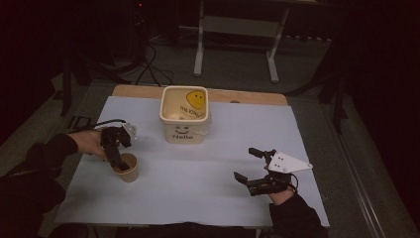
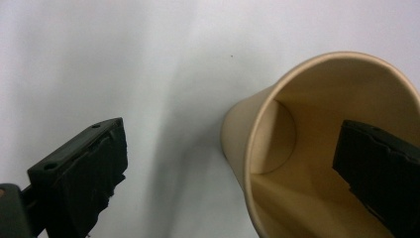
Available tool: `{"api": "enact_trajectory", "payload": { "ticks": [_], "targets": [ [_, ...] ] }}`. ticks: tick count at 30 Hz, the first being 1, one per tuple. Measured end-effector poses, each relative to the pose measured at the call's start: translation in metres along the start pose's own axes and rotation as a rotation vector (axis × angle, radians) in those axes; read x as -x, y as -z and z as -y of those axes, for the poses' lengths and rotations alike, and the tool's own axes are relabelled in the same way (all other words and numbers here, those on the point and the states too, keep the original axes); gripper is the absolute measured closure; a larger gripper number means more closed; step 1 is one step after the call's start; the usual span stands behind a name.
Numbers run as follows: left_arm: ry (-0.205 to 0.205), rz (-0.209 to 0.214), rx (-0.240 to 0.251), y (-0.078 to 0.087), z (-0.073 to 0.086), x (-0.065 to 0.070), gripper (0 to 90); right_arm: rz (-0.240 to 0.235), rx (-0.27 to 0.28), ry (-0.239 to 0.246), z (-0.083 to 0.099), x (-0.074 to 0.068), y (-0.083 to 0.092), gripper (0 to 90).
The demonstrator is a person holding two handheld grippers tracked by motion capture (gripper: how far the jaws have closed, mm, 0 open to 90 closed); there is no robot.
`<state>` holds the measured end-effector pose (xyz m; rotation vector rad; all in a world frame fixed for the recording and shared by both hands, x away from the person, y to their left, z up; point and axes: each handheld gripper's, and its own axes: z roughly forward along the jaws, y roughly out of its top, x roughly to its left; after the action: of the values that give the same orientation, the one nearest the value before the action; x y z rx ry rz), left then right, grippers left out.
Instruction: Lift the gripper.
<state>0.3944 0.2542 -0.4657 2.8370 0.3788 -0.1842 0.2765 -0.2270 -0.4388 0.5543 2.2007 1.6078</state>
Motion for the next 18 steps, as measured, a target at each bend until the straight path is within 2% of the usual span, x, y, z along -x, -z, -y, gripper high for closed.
{"api": "enact_trajectory", "payload": {
  "ticks": [7, 18],
  "targets": [
    [0.009, -0.006, -0.003, -0.0001, 0.0009, 0.0005, 1.4, -0.004, -0.004, 0.002, -0.0001, -0.0003, -0.0009, 9.2],
    [-0.002, -0.009, -0.005, 0.0073, -0.0039, 0.0025, 1.3, -0.005, -0.009, -0.001, 0.0003, -0.0011, -0.0007, 9.2]
  ]
}}
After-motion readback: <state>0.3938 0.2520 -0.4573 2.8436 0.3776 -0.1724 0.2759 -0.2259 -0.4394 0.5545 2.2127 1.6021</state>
